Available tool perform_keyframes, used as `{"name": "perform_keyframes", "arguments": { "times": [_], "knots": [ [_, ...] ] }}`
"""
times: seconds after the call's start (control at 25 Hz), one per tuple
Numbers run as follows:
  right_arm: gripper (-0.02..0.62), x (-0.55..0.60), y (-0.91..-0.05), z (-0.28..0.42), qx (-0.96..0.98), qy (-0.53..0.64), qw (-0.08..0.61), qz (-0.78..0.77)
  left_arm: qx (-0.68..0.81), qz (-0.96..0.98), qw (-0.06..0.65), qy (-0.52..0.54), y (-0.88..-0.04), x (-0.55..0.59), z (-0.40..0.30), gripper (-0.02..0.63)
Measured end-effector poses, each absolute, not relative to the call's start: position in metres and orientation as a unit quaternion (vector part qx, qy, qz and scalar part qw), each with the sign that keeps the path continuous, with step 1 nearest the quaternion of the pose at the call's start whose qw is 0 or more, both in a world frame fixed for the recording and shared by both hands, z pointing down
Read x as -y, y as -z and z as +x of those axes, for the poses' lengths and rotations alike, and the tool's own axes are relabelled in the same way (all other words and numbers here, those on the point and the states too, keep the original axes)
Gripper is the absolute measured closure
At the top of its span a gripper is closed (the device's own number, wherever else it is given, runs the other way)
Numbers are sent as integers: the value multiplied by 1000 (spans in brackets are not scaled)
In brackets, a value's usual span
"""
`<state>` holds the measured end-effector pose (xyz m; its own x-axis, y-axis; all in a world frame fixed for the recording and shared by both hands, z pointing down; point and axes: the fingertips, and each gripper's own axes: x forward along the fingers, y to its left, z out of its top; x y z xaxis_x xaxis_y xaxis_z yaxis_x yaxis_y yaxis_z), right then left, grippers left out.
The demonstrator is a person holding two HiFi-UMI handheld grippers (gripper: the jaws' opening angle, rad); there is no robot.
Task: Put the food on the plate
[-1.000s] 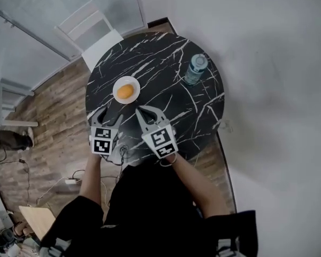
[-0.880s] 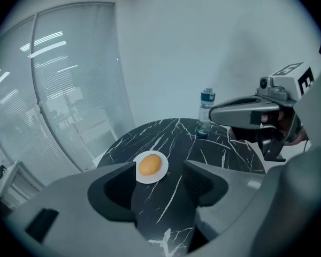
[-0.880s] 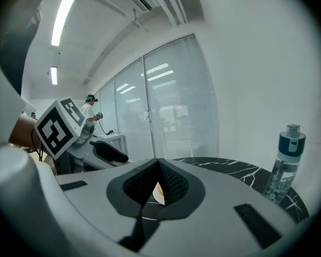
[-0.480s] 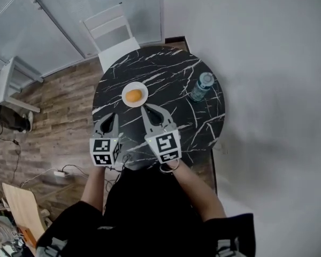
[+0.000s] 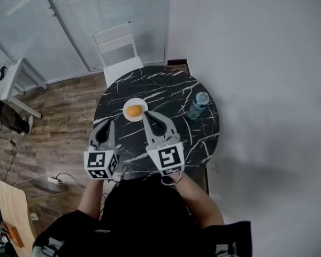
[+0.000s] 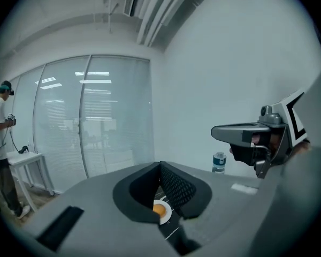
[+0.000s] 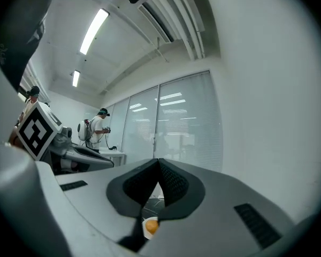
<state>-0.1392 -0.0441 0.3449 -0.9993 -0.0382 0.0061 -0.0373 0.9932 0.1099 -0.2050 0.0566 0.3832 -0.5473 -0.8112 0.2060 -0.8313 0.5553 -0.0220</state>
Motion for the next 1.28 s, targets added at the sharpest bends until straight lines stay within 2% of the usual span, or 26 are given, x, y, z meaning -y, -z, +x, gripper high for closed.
{"name": "perform_keyframes", "arguments": {
  "times": [0.4, 1.28],
  "knots": [
    [598, 38, -302, -118, 997, 69, -43, 17, 885, 463, 38, -28, -335, -64, -184, 606],
    [598, 47, -295, -114, 995, 91, -32, 27, 889, 456, 24, -26, -320, -72, -190, 606]
  ]
}}
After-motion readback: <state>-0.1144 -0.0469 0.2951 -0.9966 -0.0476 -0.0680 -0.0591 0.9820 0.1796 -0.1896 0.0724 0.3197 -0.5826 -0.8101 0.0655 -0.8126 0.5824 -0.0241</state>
